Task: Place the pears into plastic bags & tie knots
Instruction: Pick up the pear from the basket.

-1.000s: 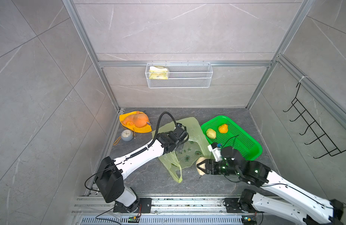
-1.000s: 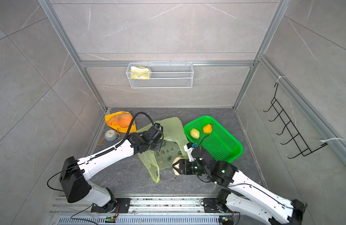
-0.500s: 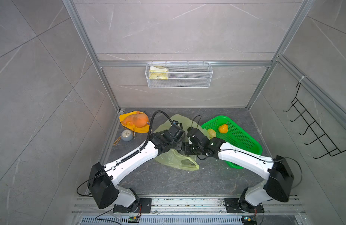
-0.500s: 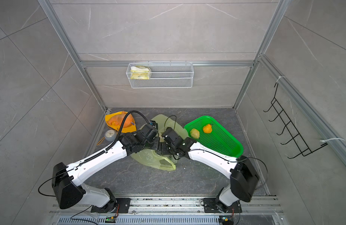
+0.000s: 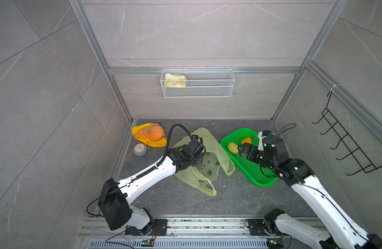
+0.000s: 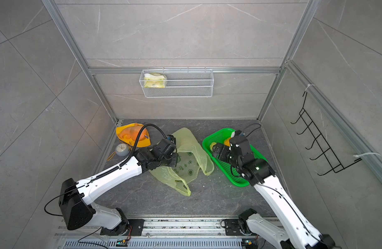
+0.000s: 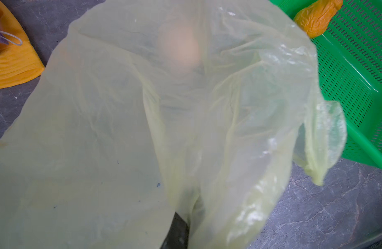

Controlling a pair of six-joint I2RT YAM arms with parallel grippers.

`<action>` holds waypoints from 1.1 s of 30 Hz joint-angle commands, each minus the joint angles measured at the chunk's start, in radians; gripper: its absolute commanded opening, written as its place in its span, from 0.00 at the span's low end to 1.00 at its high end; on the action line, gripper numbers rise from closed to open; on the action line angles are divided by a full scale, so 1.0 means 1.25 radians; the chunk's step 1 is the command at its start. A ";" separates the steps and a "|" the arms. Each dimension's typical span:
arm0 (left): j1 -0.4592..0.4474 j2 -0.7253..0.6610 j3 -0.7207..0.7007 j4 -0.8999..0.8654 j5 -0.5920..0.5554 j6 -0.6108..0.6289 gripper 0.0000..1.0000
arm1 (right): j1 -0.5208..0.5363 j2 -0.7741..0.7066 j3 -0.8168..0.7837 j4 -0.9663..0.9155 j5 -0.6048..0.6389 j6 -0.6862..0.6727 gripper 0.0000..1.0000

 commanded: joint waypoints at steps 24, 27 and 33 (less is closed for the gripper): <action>0.003 -0.022 -0.031 0.021 0.024 -0.035 0.00 | -0.103 0.650 0.149 0.265 -0.110 -0.119 0.85; 0.003 -0.024 -0.039 0.025 0.022 -0.036 0.00 | -0.107 0.624 0.130 0.275 -0.111 -0.128 0.69; 0.003 -0.022 -0.042 0.027 0.019 -0.034 0.00 | -0.107 0.500 0.053 0.280 -0.116 -0.120 0.56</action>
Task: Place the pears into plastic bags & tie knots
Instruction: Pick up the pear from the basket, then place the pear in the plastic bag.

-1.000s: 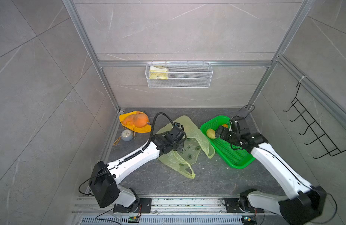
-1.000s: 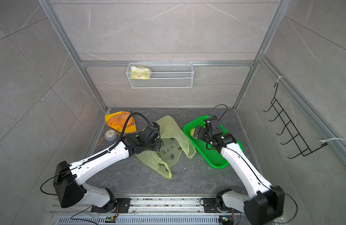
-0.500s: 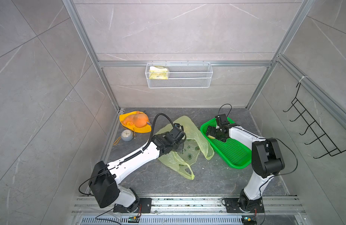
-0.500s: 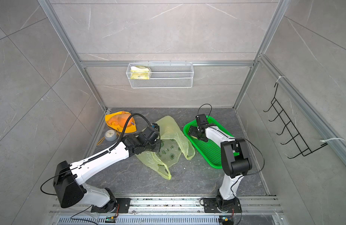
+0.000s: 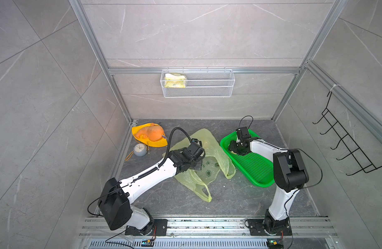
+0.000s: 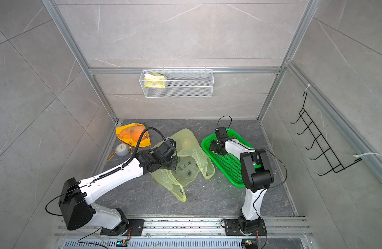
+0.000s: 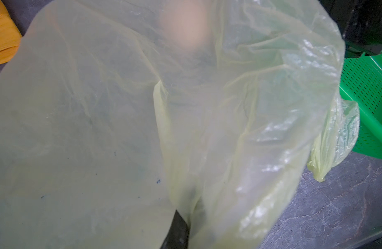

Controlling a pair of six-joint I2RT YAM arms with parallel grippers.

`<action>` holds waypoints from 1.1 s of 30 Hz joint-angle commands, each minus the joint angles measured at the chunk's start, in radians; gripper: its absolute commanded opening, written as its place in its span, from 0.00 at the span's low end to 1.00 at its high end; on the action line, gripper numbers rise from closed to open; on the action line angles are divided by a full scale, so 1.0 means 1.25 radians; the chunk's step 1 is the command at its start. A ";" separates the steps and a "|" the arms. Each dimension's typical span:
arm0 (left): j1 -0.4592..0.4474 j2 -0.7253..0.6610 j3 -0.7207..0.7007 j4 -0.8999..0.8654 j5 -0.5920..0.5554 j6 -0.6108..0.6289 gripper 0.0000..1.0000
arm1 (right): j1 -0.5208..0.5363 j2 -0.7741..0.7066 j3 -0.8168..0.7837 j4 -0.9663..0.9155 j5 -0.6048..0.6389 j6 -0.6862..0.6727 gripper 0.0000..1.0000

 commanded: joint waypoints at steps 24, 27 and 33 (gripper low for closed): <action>0.003 0.003 0.035 0.029 0.015 0.006 0.00 | 0.469 -0.484 -0.271 0.041 -0.058 0.223 0.57; 0.003 0.004 0.031 0.039 0.018 -0.007 0.00 | 0.472 -0.273 -0.099 0.026 -0.016 0.167 0.93; 0.002 -0.012 0.001 0.059 0.025 -0.032 0.00 | 0.455 -0.406 -0.100 -0.101 -0.034 0.098 0.99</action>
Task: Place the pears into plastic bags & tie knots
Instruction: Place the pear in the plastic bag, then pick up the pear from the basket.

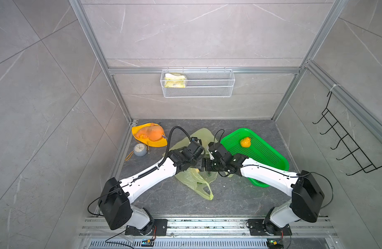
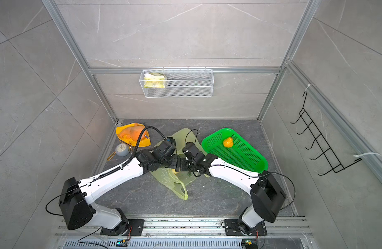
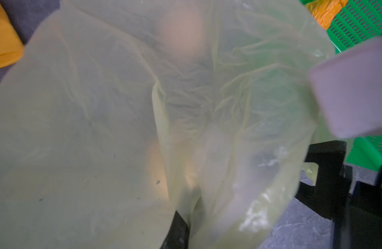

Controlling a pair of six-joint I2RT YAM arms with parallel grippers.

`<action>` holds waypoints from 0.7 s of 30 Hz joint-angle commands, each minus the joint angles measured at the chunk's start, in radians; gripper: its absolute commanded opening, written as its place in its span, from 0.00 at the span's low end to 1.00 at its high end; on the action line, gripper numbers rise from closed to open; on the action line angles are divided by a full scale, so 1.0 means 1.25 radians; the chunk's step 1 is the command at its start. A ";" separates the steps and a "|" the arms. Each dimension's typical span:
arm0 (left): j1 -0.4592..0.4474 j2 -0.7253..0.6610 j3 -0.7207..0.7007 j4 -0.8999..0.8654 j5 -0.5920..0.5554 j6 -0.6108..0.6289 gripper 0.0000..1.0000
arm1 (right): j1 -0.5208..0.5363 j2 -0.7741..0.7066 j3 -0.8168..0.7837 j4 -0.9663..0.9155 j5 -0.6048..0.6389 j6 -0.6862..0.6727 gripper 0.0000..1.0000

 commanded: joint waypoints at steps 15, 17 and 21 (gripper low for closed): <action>0.000 -0.015 -0.023 0.041 0.015 -0.012 0.00 | -0.530 -0.068 0.057 -0.133 0.164 -0.001 1.00; 0.000 -0.019 -0.025 0.042 0.014 -0.013 0.00 | -0.554 0.031 0.105 -0.110 0.188 -0.002 1.00; 0.000 -0.019 -0.035 0.052 0.019 -0.017 0.00 | -0.571 0.160 0.172 -0.080 0.182 -0.010 1.00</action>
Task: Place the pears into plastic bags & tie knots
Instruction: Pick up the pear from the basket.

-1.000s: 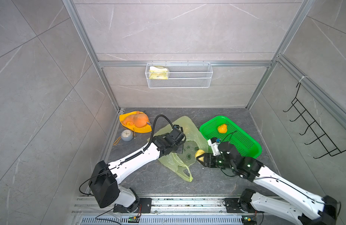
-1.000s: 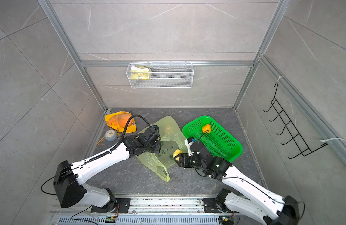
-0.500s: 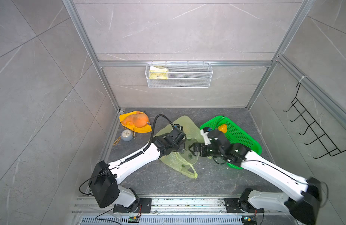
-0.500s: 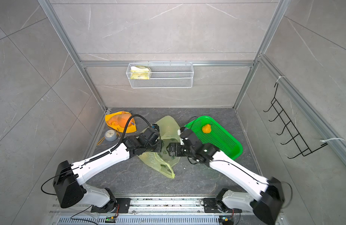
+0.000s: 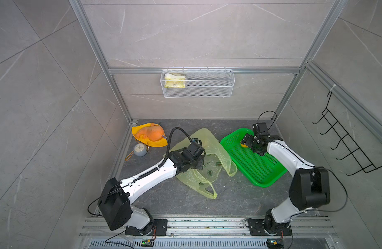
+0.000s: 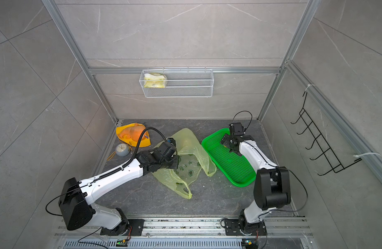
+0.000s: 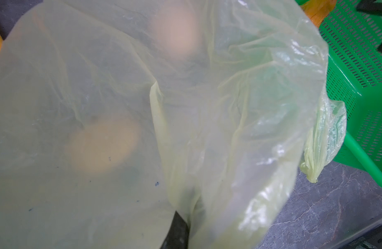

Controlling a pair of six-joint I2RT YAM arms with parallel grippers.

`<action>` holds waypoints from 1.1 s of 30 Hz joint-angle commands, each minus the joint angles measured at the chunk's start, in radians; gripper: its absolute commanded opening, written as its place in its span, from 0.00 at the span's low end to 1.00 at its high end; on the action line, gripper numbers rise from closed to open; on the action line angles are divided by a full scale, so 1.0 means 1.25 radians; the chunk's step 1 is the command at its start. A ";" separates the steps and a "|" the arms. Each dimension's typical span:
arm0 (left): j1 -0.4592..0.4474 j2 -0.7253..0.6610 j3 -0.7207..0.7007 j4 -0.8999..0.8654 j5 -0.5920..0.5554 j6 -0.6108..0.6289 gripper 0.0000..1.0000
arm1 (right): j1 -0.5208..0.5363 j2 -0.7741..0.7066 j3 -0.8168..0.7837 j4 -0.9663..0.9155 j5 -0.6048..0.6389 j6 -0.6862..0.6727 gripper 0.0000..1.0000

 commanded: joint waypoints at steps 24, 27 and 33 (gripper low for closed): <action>0.000 0.005 -0.001 0.006 0.010 -0.006 0.00 | -0.004 0.145 0.027 0.148 0.000 -0.051 0.53; 0.001 0.007 0.000 0.004 0.004 -0.007 0.00 | -0.002 0.025 -0.057 0.149 -0.032 -0.057 0.51; 0.001 0.017 0.012 -0.002 -0.001 -0.005 0.00 | 0.085 -0.345 -0.279 0.119 -0.202 -0.026 0.51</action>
